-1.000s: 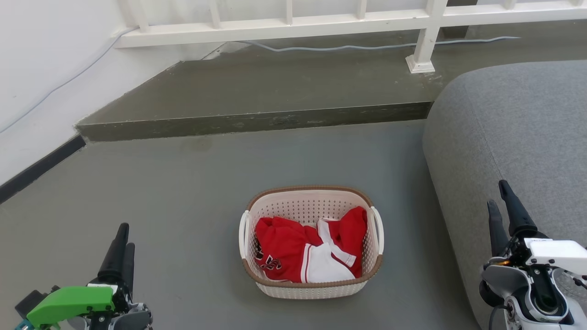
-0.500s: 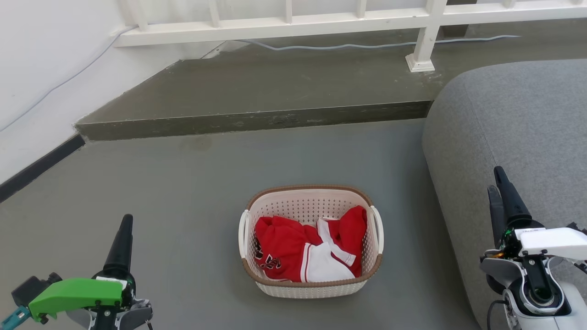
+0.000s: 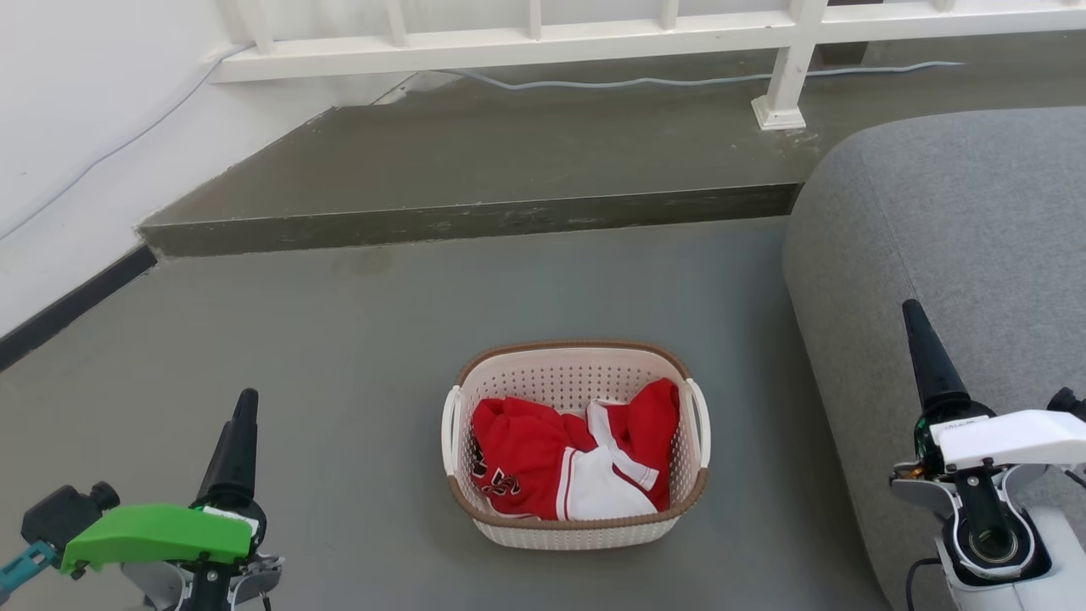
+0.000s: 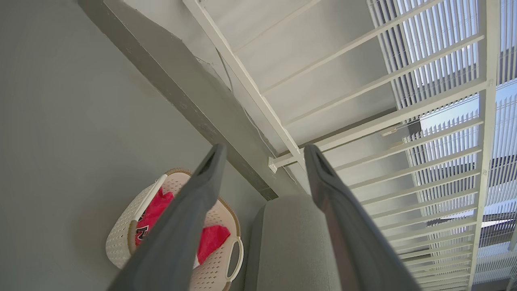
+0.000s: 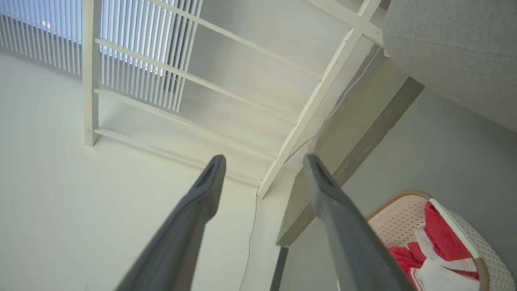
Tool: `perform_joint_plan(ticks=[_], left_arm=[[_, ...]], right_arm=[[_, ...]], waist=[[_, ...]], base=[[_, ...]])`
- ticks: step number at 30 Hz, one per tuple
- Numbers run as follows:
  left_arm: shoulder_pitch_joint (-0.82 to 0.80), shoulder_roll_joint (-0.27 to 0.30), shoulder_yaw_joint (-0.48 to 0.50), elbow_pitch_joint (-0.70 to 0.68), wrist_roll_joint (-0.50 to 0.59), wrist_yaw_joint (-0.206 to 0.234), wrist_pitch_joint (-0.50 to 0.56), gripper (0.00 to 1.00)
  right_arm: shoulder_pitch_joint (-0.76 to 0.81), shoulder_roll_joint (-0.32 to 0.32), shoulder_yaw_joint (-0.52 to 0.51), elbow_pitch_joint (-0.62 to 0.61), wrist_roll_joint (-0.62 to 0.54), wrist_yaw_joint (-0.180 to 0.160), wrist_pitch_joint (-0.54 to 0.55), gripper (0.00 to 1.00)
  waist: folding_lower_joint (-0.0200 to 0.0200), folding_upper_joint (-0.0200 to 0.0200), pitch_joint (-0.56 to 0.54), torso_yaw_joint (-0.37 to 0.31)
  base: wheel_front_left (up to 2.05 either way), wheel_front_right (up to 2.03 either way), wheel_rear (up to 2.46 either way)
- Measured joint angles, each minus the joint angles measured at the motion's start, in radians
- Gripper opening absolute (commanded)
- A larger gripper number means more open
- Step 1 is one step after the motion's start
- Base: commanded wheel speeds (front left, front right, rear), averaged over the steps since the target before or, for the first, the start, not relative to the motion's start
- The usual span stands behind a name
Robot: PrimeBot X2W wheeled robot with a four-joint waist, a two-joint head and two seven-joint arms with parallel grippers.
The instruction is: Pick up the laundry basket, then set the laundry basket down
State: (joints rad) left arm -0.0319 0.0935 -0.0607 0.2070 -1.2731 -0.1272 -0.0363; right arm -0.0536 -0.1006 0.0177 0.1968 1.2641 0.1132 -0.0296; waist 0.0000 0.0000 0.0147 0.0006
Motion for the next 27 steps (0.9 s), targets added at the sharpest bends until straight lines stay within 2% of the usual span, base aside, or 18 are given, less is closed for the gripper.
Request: perform_joint_plan(ticks=[18, 27], left_arm=[[-0.025, 0.012, -0.01, -0.045, 0.327, 0.005, -0.057, 1.0], [-0.029, -0.003, -0.024, -0.061, 0.451, 0.006, -0.084, 1.0]], right_arm=[[-0.021, -0.021, 0.059, -0.04, -0.339, -0.001, -0.058, 1.0], [-0.023, -0.021, 0.081, -0.049, -0.473, -0.027, -0.086, 1.0]], waist=[[0.0, 0.0, 0.009, -0.001], [0.0, 0.0, 0.011, -0.005]], base=[[0.0, 0.0, 0.0], [0.0, 0.0, 0.0]])
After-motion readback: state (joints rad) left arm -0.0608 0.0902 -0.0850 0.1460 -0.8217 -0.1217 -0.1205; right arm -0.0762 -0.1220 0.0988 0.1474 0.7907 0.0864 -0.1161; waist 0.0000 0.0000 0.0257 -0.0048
